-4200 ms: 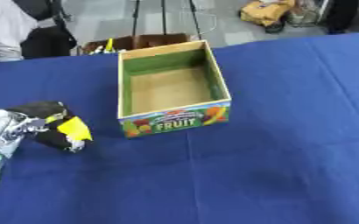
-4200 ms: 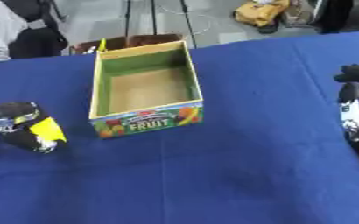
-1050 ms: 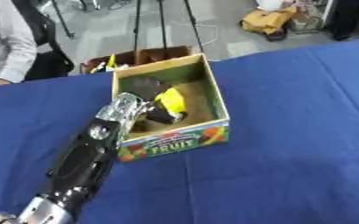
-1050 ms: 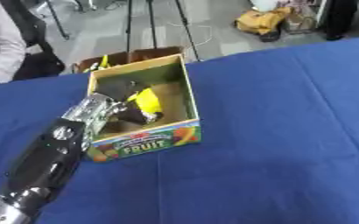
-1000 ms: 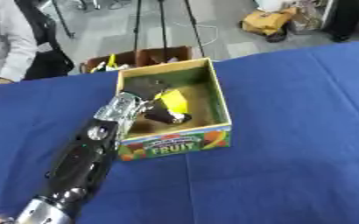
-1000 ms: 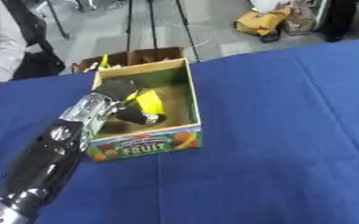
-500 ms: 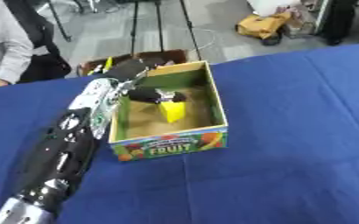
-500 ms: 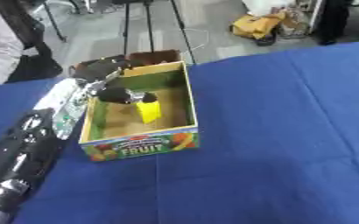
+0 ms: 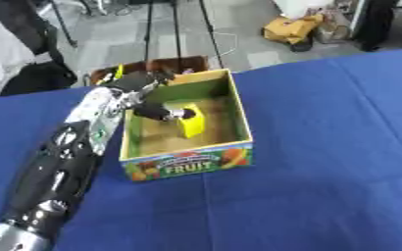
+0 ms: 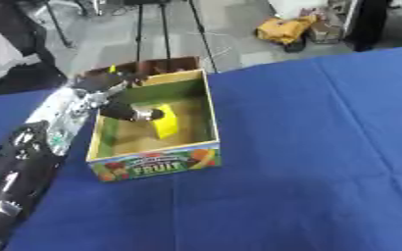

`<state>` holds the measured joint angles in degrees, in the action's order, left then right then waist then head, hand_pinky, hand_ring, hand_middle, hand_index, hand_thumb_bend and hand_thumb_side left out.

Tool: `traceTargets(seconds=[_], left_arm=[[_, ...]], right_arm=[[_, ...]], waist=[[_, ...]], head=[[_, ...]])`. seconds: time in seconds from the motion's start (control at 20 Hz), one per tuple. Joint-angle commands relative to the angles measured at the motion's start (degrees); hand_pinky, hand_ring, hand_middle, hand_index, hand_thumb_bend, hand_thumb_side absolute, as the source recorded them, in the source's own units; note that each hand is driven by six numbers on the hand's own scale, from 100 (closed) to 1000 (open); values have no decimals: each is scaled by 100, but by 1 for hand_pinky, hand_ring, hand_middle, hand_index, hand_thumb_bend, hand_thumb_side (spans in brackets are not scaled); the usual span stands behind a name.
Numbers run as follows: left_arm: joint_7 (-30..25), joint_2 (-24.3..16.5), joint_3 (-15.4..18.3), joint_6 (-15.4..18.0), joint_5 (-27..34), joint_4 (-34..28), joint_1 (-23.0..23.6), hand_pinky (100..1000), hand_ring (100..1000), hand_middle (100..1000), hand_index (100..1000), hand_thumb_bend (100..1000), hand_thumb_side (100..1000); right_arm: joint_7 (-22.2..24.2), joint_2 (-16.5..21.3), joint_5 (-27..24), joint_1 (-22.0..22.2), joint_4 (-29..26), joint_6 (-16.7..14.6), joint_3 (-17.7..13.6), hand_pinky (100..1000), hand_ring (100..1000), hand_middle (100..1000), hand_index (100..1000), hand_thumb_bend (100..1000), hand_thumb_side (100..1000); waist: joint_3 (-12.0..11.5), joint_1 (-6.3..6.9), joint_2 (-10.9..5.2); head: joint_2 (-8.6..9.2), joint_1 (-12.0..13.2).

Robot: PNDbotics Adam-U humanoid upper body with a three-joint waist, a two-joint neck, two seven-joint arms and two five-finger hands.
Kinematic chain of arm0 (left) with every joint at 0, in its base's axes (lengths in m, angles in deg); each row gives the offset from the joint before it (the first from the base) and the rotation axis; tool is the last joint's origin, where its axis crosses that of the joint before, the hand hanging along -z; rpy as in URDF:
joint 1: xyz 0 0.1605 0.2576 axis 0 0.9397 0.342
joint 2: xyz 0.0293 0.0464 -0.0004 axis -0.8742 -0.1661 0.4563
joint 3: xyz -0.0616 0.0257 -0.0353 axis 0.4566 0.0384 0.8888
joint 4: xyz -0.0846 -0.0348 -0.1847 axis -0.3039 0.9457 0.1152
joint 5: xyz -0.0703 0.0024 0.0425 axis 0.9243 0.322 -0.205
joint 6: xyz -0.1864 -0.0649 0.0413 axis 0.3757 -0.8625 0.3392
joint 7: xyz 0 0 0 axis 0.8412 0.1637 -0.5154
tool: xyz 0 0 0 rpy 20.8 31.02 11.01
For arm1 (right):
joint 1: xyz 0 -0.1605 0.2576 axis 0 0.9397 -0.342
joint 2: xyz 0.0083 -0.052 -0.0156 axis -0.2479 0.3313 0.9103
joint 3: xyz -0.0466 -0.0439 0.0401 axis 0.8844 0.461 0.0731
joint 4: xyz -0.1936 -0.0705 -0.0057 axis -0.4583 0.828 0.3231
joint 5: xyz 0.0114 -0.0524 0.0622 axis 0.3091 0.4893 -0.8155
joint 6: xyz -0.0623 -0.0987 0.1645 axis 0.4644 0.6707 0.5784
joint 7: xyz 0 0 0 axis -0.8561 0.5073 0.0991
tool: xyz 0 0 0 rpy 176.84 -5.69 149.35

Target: Pick up objects on the table and place them in the box.

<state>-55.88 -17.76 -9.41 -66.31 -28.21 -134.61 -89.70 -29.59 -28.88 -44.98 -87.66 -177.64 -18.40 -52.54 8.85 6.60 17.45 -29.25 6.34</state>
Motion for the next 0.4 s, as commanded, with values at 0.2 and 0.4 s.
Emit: traceTargets(seconds=[0.2, 0.4], left_arm=[[824, -243, -105, -452, 846, -693, 14, 628, 775, 781, 933, 724, 1000], [1037, -563, 194, -286, 1082, -1033, 80, 539, 670, 663, 839, 483, 1000]], right_arm=[[-1, 43, 14, -6, -89, 9, -41, 833, 949, 678, 823, 100, 770], [-69, 16, 19, 117, -89, 82, -134, 833, 948, 677, 823, 100, 767]], waist=[[-9, -51, -118], [-297, -122, -269]], head=[[-52, -49], [-159, -409]])
